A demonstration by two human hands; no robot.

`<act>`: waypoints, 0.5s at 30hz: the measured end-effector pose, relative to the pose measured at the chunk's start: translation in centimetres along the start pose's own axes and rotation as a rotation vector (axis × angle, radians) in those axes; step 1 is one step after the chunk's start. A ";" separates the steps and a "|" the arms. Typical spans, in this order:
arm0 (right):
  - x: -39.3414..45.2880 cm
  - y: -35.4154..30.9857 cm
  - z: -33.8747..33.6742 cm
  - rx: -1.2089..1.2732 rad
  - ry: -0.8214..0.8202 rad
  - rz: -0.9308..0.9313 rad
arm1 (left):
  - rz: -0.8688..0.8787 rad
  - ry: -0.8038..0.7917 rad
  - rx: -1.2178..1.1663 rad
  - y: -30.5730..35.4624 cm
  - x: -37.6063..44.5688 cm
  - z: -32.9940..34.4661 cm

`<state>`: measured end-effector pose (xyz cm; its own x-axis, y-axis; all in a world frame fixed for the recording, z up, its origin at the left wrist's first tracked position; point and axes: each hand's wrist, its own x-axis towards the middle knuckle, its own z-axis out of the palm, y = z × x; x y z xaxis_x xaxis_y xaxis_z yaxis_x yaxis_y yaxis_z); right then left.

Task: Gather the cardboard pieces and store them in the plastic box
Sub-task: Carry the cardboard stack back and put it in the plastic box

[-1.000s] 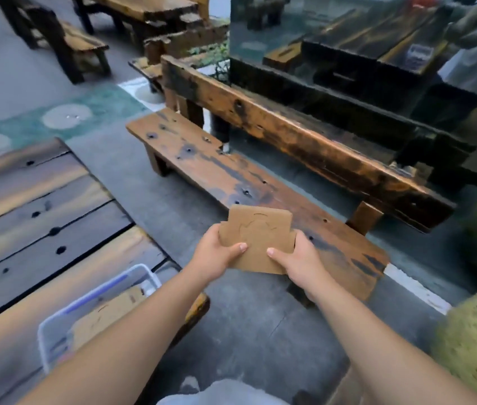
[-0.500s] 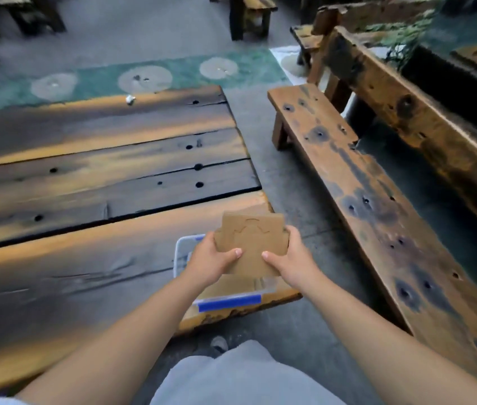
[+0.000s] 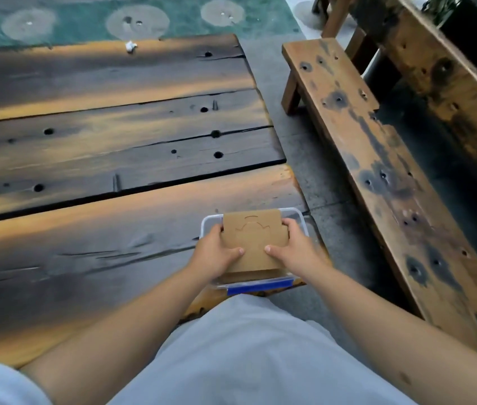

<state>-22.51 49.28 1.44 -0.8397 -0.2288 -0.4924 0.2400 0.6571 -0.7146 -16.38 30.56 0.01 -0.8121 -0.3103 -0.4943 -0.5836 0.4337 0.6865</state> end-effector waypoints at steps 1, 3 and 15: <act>0.1 0.1 0.1 -0.008 0.001 0.007 | -0.002 -0.008 0.025 -0.2 0.1 0.1; 0.9 0.5 0.3 -0.017 -0.003 0.031 | -0.021 -0.027 0.047 -0.4 0.7 0.4; 2.8 2.6 0.8 -0.238 -0.091 0.092 | -0.169 -0.097 0.187 0.3 1.3 2.7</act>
<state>-23.91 49.78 -2.16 -0.7702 -0.2169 -0.5998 0.1829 0.8258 -0.5335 -17.62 32.53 -1.90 -0.6936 -0.3131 -0.6487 -0.6934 0.5342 0.4836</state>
